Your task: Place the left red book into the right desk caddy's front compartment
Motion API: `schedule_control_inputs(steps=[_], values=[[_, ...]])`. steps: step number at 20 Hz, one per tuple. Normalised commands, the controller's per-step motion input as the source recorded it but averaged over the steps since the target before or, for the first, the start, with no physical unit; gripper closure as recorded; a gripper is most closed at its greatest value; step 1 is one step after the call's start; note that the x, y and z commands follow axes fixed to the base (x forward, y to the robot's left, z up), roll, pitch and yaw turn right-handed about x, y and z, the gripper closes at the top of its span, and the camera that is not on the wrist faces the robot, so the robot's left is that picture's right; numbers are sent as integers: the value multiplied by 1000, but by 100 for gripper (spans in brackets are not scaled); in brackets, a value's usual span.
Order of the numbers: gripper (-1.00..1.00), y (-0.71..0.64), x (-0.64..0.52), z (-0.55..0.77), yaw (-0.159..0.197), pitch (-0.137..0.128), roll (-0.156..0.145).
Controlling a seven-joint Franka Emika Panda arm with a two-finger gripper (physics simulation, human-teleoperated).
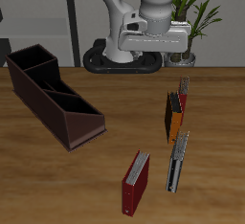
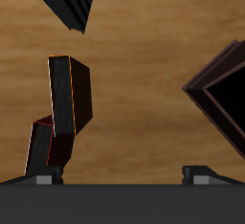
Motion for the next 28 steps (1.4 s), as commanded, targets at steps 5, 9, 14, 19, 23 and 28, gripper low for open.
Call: schedule_control_inputs(steps=[5, 9, 14, 19, 23, 28], values=[[-100, 565, -188, -196, -35, -15, -13], [-100, 701, -44, -279, 17, -13, 47], [-100, 378, -1, -96, -24, -22, -19], [-100, 324, 62, -59, -30, -26, 3], [-100, 102, 49, -34, -32, -14, -13], [-100, 0, -55, -80, -67, -15, -25]])
